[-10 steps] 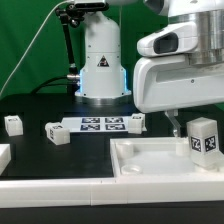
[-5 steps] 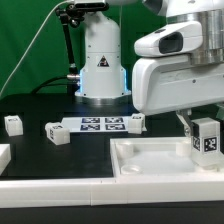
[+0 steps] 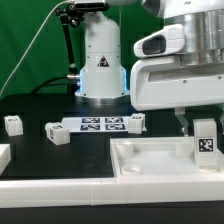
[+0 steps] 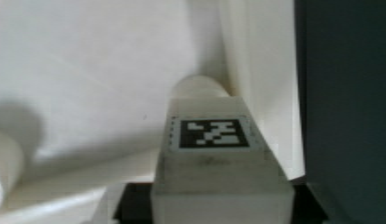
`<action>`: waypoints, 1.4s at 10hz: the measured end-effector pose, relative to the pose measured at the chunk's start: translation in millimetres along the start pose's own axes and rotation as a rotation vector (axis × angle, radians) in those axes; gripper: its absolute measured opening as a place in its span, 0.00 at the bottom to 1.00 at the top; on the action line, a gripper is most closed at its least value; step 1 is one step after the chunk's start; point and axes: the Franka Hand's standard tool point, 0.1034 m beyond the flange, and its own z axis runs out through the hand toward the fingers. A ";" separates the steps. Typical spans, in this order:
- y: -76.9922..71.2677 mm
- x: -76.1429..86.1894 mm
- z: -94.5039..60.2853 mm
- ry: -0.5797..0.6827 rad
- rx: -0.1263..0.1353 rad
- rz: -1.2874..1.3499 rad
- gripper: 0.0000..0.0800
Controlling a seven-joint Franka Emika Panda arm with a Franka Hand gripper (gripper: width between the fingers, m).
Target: Assemble one leg
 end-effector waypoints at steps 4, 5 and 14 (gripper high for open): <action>3.0 -0.9 0.4 0.026 0.025 0.527 0.36; 3.3 -0.8 0.4 0.024 0.026 0.554 0.36; 0.1 -3.6 1.2 0.024 0.014 0.203 0.81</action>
Offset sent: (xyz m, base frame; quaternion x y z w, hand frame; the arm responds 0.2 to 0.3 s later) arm -0.0048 0.0022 -0.0137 -0.0098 -0.0271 0.3113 0.9499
